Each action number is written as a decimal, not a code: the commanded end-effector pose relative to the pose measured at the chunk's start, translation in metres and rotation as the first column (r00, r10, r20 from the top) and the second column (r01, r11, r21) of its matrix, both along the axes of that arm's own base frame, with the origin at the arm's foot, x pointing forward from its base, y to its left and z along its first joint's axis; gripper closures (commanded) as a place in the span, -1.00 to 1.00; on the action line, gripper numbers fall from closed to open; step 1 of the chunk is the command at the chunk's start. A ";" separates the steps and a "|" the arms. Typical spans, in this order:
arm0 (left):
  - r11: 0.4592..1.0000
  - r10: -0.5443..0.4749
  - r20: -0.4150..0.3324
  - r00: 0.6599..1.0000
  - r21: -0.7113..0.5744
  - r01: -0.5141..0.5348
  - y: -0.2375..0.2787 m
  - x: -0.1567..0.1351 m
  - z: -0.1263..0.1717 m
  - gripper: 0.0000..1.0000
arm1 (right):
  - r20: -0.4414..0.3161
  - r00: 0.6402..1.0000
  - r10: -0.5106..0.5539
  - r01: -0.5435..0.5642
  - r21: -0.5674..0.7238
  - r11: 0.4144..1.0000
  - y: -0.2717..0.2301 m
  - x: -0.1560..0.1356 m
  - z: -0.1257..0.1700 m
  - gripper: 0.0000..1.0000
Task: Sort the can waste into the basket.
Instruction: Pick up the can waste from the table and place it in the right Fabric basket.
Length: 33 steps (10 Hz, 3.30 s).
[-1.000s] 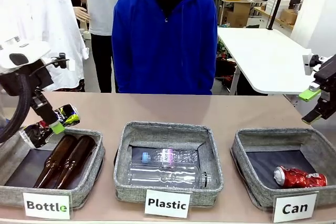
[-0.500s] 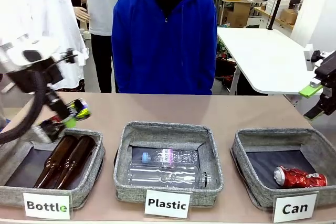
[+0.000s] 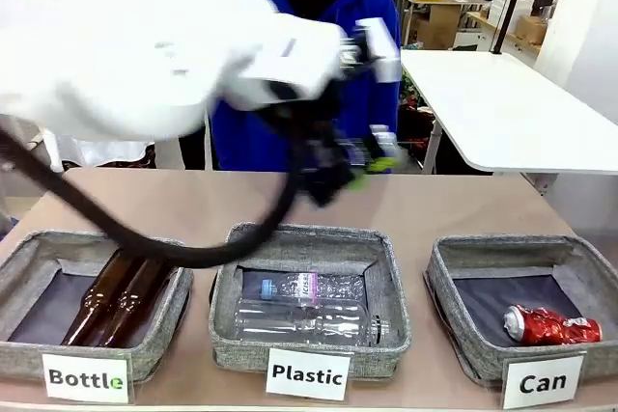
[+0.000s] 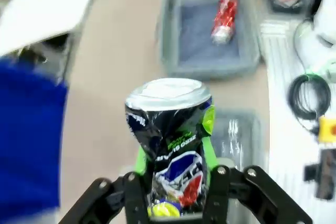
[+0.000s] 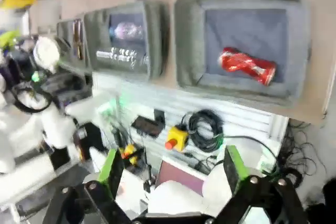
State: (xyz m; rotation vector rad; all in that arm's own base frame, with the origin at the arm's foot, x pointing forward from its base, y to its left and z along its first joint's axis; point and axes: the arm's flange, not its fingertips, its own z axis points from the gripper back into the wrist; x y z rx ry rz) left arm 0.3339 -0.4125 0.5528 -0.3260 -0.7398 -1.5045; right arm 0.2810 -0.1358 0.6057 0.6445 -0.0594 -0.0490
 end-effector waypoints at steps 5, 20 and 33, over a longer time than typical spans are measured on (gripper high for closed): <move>0.882 -0.453 -0.305 0.837 -0.020 0.470 -0.242 0.054 -0.063 0.09 | 0.124 0.951 -0.283 0.280 0.035 0.959 -0.082 -0.044 0.002 -1.00; 0.907 -0.398 -0.266 0.878 0.029 0.419 -0.243 0.071 -0.076 -1.00 | 0.124 0.951 -0.283 0.280 0.035 0.959 -0.082 -0.044 0.002 -1.00; 0.782 0.275 -0.825 0.493 -0.106 -0.614 0.232 0.064 -0.040 -1.00 | 0.027 0.998 0.057 -0.064 0.427 0.902 0.192 0.091 -0.118 -1.00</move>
